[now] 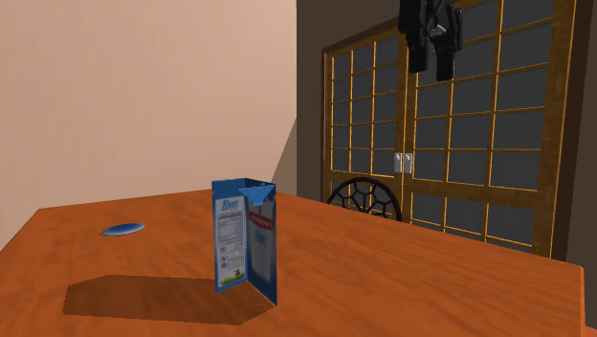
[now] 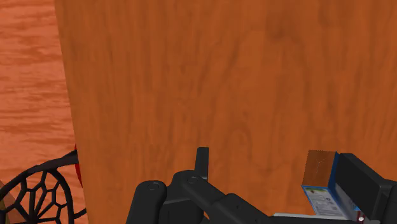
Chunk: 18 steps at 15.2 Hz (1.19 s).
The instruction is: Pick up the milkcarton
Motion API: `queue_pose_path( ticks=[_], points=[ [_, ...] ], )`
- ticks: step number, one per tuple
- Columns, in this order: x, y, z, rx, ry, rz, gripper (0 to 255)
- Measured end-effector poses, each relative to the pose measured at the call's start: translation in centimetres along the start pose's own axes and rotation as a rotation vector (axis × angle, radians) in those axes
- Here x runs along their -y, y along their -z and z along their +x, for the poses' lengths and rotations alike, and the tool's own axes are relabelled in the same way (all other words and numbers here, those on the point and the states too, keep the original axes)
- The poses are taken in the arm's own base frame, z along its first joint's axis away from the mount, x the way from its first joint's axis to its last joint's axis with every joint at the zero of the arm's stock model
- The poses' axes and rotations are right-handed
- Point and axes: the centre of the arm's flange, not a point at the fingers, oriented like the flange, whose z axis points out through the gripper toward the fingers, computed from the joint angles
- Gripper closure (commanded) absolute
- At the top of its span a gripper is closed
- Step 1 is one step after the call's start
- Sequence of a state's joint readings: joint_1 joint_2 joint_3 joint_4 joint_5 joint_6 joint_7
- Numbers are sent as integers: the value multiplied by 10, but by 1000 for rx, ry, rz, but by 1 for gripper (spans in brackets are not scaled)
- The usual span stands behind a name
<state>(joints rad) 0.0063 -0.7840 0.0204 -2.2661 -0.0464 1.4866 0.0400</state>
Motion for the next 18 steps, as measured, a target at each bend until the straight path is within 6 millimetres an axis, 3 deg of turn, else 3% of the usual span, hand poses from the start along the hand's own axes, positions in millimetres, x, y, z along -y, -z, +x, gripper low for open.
queue_pose_path(
  ticks=[2, 5, 18],
  points=[
    [3, -3, 3, -1, 2, 2, 0],
    [23, -22, 21, -9, 10, 11, 0],
    [126, -102, 117, -54, 49, 61, 0]
  ],
)
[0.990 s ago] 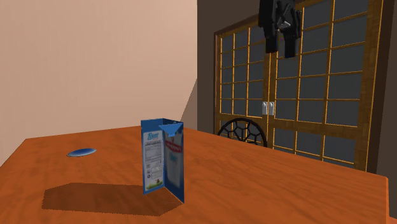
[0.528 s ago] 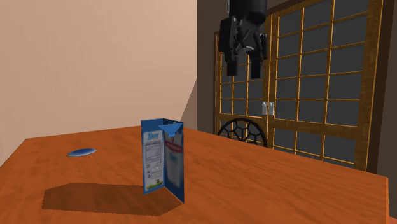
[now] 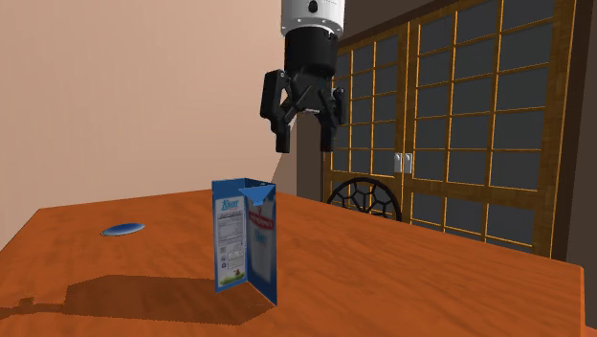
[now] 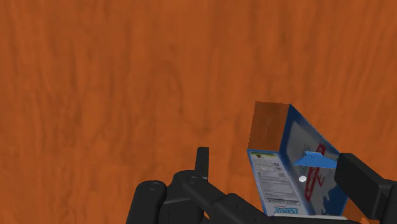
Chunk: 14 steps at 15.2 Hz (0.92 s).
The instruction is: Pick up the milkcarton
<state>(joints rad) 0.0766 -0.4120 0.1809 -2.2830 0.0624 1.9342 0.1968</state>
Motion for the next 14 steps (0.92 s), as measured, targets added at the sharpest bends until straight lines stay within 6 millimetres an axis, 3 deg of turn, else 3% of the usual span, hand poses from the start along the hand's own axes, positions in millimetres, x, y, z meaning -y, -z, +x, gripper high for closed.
queue_pose_path(
  ticks=[7, 14],
  points=[
    [50, -47, 50, -24, 21, 27, 0],
    [58, -84, 54, -27, 23, 31, 0]
  ],
)
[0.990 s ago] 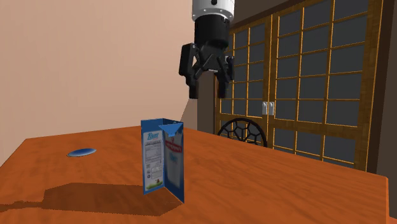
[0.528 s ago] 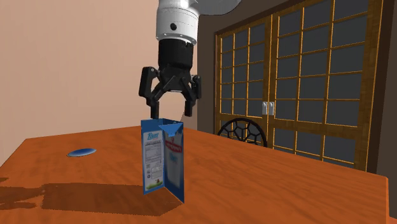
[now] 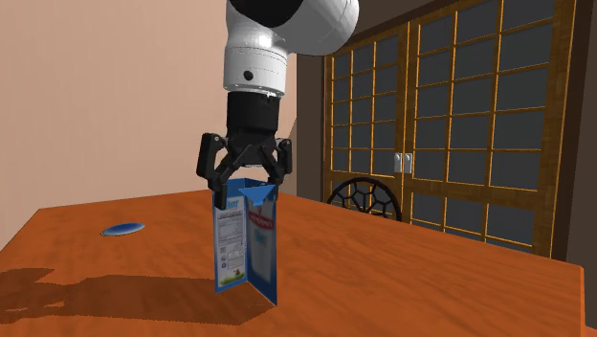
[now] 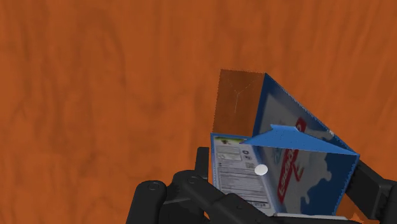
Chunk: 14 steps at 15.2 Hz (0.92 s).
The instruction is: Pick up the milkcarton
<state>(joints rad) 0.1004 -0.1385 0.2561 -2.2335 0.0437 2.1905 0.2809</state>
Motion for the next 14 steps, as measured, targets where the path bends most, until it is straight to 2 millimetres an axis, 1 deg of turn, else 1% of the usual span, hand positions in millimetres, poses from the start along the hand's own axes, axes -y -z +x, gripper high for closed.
queue_pose_path(
  ticks=[1, 2, 12, 14],
  points=[
    [0, -4, 0, 0, 0, 0, 0],
    [0, -7, 0, 0, 0, 0, 255],
    [-1, -7, 1, -4, -1, 0, 255],
    [-1, -2, 0, 0, 0, 0, 255]
  ],
)
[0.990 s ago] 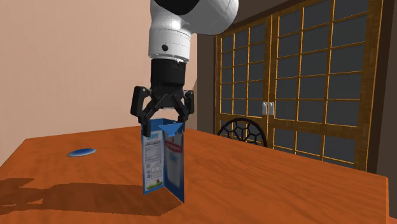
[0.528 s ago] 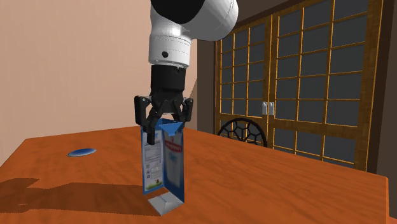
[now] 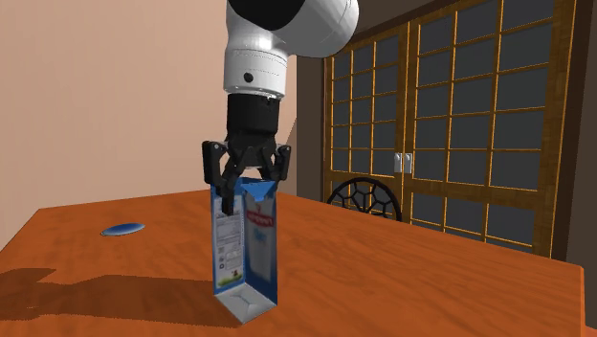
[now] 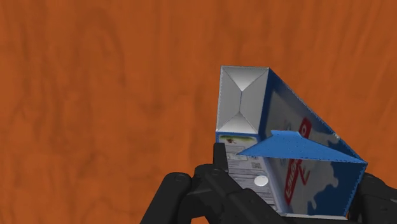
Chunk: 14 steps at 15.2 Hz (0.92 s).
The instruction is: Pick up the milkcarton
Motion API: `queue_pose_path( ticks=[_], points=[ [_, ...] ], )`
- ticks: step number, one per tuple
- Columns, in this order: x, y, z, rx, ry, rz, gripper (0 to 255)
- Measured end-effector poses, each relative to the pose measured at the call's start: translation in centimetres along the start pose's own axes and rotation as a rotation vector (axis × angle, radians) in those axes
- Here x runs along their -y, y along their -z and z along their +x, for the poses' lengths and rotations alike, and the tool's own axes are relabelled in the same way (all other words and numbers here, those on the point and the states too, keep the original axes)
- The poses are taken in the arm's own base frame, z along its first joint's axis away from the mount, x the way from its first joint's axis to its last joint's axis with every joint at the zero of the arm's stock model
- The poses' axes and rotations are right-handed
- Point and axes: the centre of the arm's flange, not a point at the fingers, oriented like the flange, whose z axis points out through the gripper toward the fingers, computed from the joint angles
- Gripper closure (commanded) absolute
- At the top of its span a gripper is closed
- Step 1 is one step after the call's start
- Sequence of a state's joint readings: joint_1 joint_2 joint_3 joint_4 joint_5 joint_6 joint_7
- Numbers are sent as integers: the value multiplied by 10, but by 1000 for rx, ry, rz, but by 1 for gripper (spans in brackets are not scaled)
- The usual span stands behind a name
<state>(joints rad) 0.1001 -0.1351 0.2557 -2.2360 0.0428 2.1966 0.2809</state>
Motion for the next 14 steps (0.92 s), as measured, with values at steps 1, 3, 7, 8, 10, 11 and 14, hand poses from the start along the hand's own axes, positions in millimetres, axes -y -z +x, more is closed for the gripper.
queue_pose_path(
  ticks=[1, 3, 7, 8, 10, 11, 14],
  points=[
    [1, 4, 0, 1, 0, 0, 255],
    [2, 14, 0, 1, 0, 0, 255],
    [2, 35, 2, 1, 0, 0, 255],
    [1, 41, 4, 1, 0, 0, 255],
    [2, 49, 5, 1, 0, 0, 255],
    [1, 54, 4, 1, 0, 0, 255],
    [3, 69, 7, 1, 1, 0, 255]
  ],
)
